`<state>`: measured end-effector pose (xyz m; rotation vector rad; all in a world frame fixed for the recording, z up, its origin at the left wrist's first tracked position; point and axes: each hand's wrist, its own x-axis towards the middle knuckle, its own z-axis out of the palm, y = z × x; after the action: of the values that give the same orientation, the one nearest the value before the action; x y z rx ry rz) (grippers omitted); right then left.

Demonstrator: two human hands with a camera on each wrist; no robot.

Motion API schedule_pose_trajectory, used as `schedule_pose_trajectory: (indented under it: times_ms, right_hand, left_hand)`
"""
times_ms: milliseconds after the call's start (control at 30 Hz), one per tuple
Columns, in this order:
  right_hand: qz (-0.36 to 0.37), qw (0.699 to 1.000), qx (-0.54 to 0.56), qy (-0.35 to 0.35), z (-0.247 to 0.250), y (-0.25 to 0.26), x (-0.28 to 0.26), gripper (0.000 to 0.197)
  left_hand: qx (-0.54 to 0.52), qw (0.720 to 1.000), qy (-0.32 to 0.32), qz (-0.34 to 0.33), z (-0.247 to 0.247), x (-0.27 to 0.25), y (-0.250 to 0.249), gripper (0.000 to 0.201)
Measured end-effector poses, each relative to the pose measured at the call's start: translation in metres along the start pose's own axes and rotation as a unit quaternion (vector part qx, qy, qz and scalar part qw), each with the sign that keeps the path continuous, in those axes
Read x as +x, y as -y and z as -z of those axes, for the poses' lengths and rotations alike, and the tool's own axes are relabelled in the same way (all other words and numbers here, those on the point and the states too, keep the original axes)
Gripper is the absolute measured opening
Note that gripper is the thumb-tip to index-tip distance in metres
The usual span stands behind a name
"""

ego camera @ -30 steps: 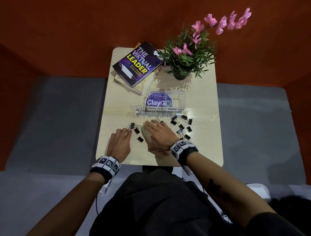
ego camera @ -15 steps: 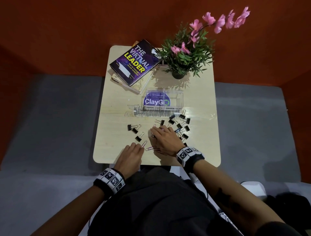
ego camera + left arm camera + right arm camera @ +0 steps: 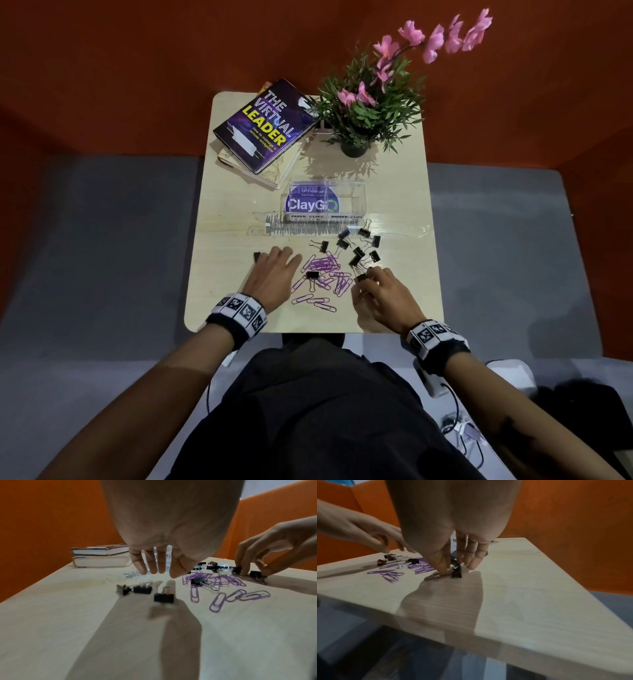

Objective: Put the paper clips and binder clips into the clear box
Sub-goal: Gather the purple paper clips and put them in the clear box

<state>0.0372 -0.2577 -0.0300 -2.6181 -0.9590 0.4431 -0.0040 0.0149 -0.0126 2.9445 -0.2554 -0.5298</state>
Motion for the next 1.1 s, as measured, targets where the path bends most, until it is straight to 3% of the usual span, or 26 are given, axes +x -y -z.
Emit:
schedule_pose_trajectory:
  times_ms: [100, 233, 433, 533, 700, 867, 1100]
  right_hand:
    - [-0.03, 0.999, 0.004, -0.021, 0.001, -0.003, 0.002, 0.023]
    - [-0.046, 0.998, -0.013, -0.029, 0.0, 0.008, 0.017, 0.021]
    - [0.019, 0.998, -0.007, 0.057, 0.002, 0.039, 0.048, 0.052]
    - [0.047, 0.994, -0.022, 0.099, -0.004, 0.045, 0.052, 0.062]
    - [0.057, 0.998, 0.0, 0.039, -0.005, 0.043, 0.044, 0.049]
    - [0.092, 0.993, -0.021, 0.067, -0.018, 0.048, 0.033, 0.04]
    - [0.069, 0.995, -0.015, 0.07, -0.023, 0.041, 0.028, 0.036]
  left_hand:
    - [0.018, 0.999, 0.005, -0.042, 0.006, 0.022, -0.013, 0.071]
    - [0.061, 0.997, 0.025, -0.036, 0.008, 0.034, -0.015, 0.073]
    - [0.051, 0.999, 0.012, 0.007, 0.007, 0.025, -0.001, 0.066]
    - [0.048, 0.999, -0.004, -0.019, 0.003, 0.021, -0.001, 0.063]
    - [0.058, 0.995, -0.054, -0.053, -0.008, 0.014, -0.009, 0.03]
    - [0.035, 0.998, -0.046, -0.018, -0.018, 0.019, -0.026, 0.03]
    - [-0.048, 0.996, -0.057, 0.051, -0.018, 0.03, -0.024, 0.018]
